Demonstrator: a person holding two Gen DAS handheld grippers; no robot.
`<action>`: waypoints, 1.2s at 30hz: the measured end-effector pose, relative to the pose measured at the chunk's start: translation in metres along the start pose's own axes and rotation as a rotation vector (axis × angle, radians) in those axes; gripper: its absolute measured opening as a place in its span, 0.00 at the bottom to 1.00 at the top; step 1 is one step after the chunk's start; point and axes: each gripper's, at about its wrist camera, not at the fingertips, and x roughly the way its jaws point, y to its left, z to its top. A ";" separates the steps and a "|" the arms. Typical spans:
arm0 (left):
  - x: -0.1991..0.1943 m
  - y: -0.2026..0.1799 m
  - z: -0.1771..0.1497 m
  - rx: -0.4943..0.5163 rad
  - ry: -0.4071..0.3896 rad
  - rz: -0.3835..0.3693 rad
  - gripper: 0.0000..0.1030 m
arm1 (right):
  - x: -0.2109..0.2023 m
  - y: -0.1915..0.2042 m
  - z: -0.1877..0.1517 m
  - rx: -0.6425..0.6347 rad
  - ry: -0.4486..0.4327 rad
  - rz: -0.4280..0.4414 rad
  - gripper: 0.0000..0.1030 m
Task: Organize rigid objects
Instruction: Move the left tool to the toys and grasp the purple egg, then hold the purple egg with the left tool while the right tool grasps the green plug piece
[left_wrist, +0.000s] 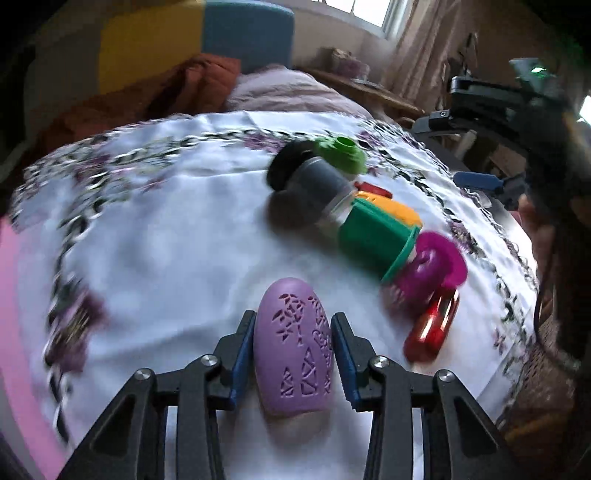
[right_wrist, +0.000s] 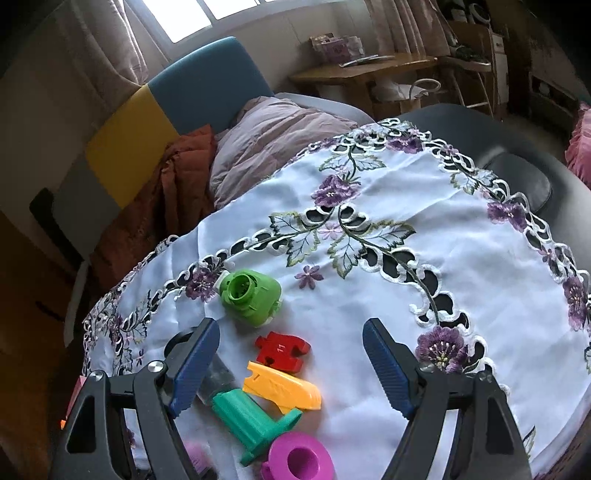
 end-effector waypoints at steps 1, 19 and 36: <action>-0.003 0.000 -0.007 0.011 -0.016 0.009 0.35 | 0.001 0.000 0.000 -0.002 0.007 0.002 0.79; -0.001 0.007 -0.014 0.005 -0.050 -0.009 0.32 | 0.044 0.065 0.000 -0.374 0.120 -0.102 0.79; -0.002 0.012 -0.014 -0.029 -0.060 -0.046 0.32 | 0.138 0.089 0.021 -0.512 0.275 -0.110 0.62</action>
